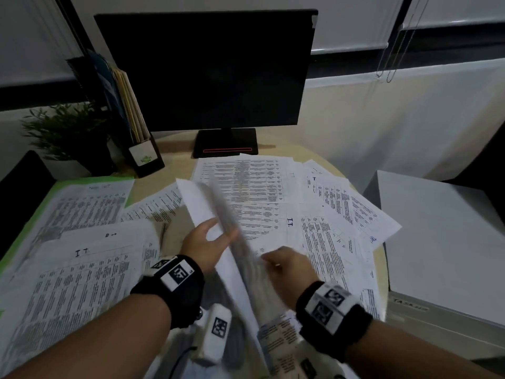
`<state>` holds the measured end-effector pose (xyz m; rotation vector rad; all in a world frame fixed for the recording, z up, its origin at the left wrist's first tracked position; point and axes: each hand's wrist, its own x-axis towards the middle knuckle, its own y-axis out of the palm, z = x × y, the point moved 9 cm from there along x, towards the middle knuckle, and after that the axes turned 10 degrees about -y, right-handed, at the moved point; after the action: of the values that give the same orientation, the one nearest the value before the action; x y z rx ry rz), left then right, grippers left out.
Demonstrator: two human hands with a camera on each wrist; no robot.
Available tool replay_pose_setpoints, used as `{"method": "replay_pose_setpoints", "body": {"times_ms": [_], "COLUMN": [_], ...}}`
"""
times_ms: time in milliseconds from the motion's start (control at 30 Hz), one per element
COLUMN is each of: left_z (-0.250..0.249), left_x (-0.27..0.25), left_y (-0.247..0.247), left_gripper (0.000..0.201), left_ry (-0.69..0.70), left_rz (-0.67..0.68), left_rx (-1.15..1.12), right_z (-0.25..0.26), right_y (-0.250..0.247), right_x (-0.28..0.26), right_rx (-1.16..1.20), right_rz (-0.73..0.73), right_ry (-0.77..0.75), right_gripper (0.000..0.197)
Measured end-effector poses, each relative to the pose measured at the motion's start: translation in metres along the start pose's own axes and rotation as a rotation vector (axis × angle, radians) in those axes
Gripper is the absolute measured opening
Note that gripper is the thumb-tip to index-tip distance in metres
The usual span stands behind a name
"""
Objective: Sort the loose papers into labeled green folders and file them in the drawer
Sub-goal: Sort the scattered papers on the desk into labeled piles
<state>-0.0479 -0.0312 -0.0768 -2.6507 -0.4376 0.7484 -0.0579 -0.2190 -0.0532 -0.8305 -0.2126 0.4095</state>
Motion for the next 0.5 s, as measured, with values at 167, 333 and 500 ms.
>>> {"method": "replay_pose_setpoints", "body": {"times_ms": [167,333,500], "left_z": [-0.003,-0.004,-0.01], "left_x": [0.0,-0.005,-0.017], "left_y": [0.008,0.008,0.03], "left_gripper": [0.033,0.105,0.077], "left_ry": [0.004,0.076,0.187], "left_rz": [-0.068,-0.052,0.076], "left_rx": [0.072,0.187,0.423], "right_z": [0.007,-0.063,-0.082], "right_y": [0.031,0.006,0.013], "right_x": [-0.012,-0.03,-0.045], "right_rx": [0.096,-0.259,-0.262], "right_rz": [0.209,0.338,0.414], "right_ry": [0.034,0.424,0.544], "right_gripper": [0.032,0.066,0.074]}}
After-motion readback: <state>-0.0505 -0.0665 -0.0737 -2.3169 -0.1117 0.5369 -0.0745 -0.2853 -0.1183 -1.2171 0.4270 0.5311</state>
